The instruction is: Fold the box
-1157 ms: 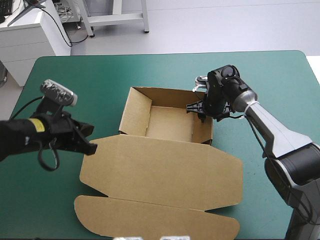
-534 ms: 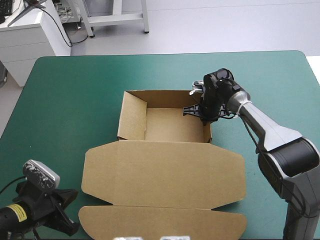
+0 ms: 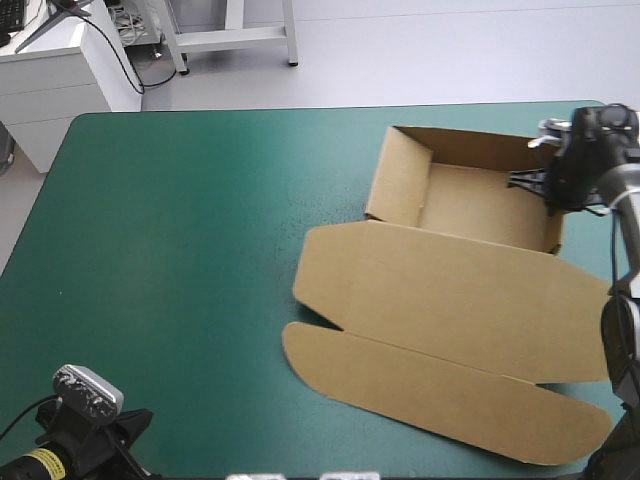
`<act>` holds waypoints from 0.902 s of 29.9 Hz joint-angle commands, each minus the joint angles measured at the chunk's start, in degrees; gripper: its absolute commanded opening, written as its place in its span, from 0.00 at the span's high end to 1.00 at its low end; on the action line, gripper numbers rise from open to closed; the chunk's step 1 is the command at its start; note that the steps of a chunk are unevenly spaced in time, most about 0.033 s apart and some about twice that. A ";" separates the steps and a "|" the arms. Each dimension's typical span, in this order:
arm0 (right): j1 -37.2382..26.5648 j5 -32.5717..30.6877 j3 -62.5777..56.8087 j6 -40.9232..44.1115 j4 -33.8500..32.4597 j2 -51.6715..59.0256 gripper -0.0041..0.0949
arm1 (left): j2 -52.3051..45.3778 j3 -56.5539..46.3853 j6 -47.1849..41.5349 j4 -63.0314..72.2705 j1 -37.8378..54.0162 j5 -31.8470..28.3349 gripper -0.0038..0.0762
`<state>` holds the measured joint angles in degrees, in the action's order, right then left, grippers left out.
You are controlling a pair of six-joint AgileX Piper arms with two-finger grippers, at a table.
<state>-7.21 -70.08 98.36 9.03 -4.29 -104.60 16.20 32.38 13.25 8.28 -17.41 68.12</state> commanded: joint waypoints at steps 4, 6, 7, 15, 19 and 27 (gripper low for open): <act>-15.69 -1.58 1.68 -4.64 0.04 3.67 0.98 | 0.62 1.16 -10.26 -4.59 -0.20 -5.46 0.96; -18.92 -1.58 1.68 -4.64 0.04 3.29 0.98 | 0.62 0.89 -10.09 -2.55 -0.20 -6.69 0.96; -19.90 -1.35 1.68 -4.64 0.04 3.16 0.98 | 0.62 0.60 -10.09 -2.39 -0.20 -7.21 0.96; -21.60 -1.46 1.57 -3.23 -2.14 3.04 0.93 | 0.62 -3.76 -10.64 0.86 -0.20 -8.40 0.96; -21.60 -1.59 1.57 0.43 -4.52 3.04 0.71 | 0.62 -3.76 -10.11 1.76 -0.20 -8.40 0.96; -21.60 -1.59 1.57 -4.10 -5.32 3.26 0.58 | 0.62 -3.76 -10.11 1.76 -0.20 -8.40 0.96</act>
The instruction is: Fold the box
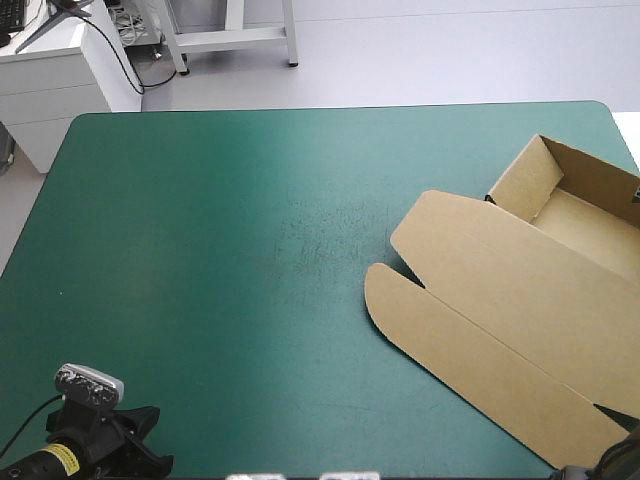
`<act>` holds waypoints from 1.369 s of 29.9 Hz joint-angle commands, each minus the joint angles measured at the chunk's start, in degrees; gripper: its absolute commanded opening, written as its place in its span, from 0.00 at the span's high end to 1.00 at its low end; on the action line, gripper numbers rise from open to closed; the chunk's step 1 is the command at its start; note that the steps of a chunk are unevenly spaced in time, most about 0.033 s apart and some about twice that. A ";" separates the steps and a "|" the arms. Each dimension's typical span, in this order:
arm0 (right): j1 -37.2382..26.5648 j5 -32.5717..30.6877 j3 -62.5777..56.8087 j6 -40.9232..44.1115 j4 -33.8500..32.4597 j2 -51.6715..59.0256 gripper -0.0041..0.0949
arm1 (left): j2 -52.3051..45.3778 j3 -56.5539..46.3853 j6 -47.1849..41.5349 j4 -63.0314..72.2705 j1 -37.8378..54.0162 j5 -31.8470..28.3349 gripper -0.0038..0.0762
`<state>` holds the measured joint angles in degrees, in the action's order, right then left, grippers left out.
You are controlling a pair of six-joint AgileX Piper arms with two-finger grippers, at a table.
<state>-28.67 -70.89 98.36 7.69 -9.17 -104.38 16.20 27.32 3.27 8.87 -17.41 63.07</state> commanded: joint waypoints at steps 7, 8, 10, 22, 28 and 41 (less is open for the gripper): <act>-0.13 -0.78 1.57 -11.25 7.84 7.40 0.64 | 0.62 1.30 0.52 1.60 -0.20 -3.35 0.96; -0.13 -0.78 1.57 -11.25 8.64 8.39 0.69 | 0.62 1.30 0.62 1.60 -0.20 -3.35 0.96; -0.13 -0.78 1.47 -11.25 9.91 10.45 0.80 | 0.62 1.30 0.62 1.60 -0.20 -3.35 0.96; -0.03 -0.78 -9.95 -14.96 26.62 33.29 0.97 | 0.62 1.30 0.62 1.60 -0.20 -3.35 0.96; 8.58 1.13 -24.32 -18.30 26.79 47.58 0.97 | 0.62 1.30 0.62 1.60 -0.20 -3.35 0.96; 19.15 1.89 -52.94 -23.49 28.51 71.53 0.98 | 0.62 1.30 0.53 2.69 -0.20 -3.25 0.96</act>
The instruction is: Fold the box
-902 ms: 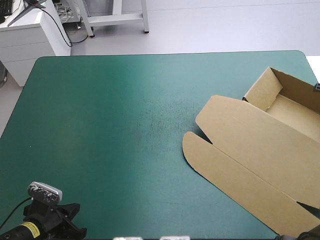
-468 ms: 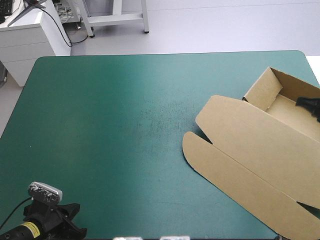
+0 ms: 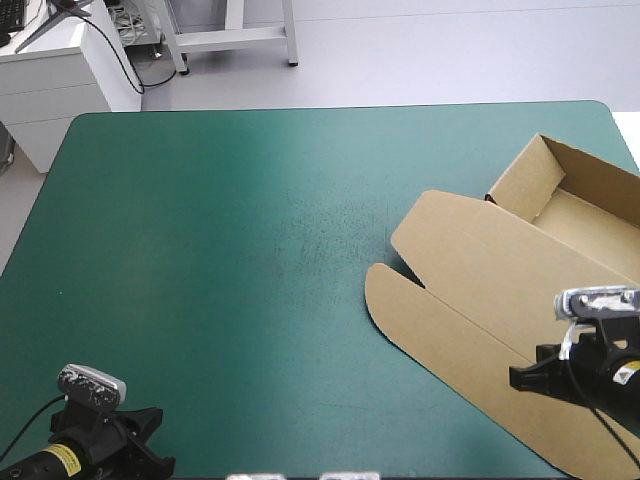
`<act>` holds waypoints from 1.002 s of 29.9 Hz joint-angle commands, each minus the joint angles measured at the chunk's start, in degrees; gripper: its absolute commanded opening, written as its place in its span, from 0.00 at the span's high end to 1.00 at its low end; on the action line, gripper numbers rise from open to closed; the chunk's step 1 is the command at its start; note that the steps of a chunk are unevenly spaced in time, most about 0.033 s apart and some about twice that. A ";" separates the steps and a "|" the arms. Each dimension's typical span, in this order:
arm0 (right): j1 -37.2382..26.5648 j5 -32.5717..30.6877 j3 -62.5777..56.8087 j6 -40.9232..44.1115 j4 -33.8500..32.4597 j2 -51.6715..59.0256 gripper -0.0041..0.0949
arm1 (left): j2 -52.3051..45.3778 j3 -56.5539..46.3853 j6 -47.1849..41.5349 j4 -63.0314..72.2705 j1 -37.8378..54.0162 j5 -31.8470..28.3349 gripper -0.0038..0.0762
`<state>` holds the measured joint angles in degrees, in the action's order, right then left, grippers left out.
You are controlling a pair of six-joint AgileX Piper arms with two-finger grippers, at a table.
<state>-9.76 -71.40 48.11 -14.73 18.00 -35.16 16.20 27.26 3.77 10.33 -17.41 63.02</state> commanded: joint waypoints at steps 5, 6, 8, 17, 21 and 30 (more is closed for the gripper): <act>0.23 3.31 -9.75 -4.96 2.26 8.44 0.98 | 0.62 1.37 0.03 1.23 -0.20 -3.20 0.96; 0.23 3.82 -10.64 -5.29 2.68 9.46 0.98 | 0.62 1.37 0.03 1.23 -0.20 -3.20 0.96; 0.23 4.73 -12.49 -6.66 3.47 12.06 0.98 | 0.62 1.37 0.03 1.23 -0.20 -3.20 0.96; 0.23 5.40 -15.02 -7.22 2.50 21.51 0.98 | 0.62 1.37 0.03 1.23 -0.20 -3.20 0.96; 0.23 5.50 -15.02 -7.78 2.39 23.33 0.98 | 0.62 1.37 0.03 1.23 -0.20 -3.20 0.96; 0.23 5.12 -15.02 -7.47 2.89 23.43 0.98 | 0.62 1.37 0.03 1.23 -0.20 -3.20 0.96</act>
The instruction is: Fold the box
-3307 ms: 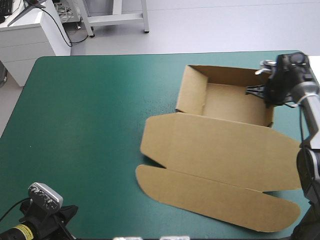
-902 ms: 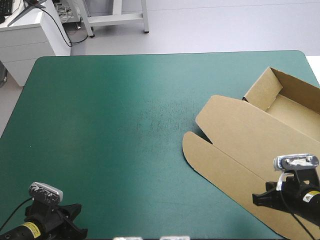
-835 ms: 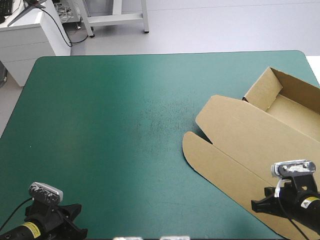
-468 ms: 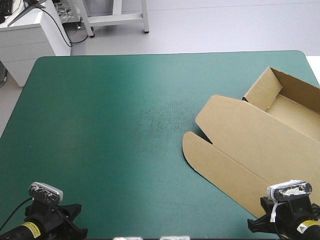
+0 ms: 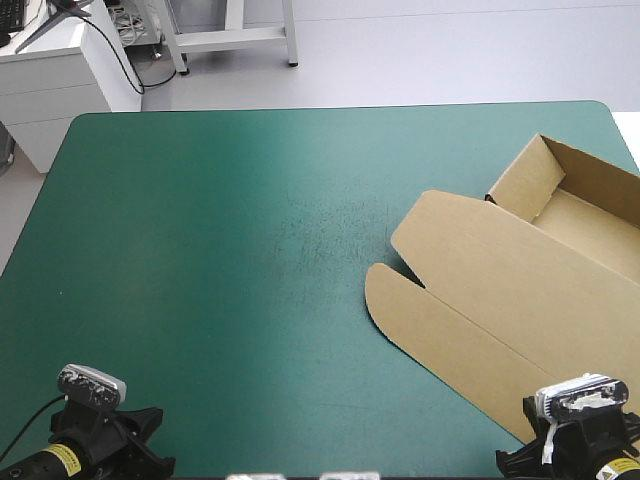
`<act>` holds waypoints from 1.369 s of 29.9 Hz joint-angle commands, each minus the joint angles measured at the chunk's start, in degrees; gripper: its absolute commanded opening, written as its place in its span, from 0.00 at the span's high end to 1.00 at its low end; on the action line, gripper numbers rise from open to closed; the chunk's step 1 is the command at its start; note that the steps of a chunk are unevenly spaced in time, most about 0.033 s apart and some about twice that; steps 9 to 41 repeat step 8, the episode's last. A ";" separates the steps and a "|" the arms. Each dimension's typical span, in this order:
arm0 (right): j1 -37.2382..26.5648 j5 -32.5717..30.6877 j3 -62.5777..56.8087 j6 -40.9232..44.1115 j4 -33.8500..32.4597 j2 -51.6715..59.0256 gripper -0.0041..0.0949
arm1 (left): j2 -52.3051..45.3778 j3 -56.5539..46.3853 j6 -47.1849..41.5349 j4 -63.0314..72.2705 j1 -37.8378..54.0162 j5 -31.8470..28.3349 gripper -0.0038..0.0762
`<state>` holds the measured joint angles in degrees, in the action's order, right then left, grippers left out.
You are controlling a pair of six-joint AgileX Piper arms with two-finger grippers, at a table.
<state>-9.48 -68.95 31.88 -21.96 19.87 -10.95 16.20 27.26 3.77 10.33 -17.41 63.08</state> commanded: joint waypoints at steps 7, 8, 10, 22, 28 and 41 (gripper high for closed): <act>-0.04 2.67 1.21 -0.38 1.01 -0.79 0.98 | 0.62 1.37 -0.54 1.23 -0.20 -3.25 0.96; -0.04 2.67 1.21 -0.38 1.01 -0.79 0.98 | 0.62 1.37 -0.84 1.23 -0.20 -3.25 0.96; -0.04 2.67 1.21 -0.38 1.01 -0.79 0.98 | 0.62 1.37 -0.84 1.23 -0.20 -3.25 0.96; -0.04 2.67 1.21 -0.38 1.01 -0.79 0.98 | 0.62 1.37 -0.84 1.23 -0.20 -3.25 0.96; -0.04 2.67 1.21 -0.38 1.01 -0.79 0.98 | 0.62 1.37 -0.84 1.23 -0.20 -3.25 0.96; -0.04 2.67 1.21 -0.38 1.01 -0.79 0.98 | 0.62 1.37 -0.84 1.23 -0.20 -3.25 0.96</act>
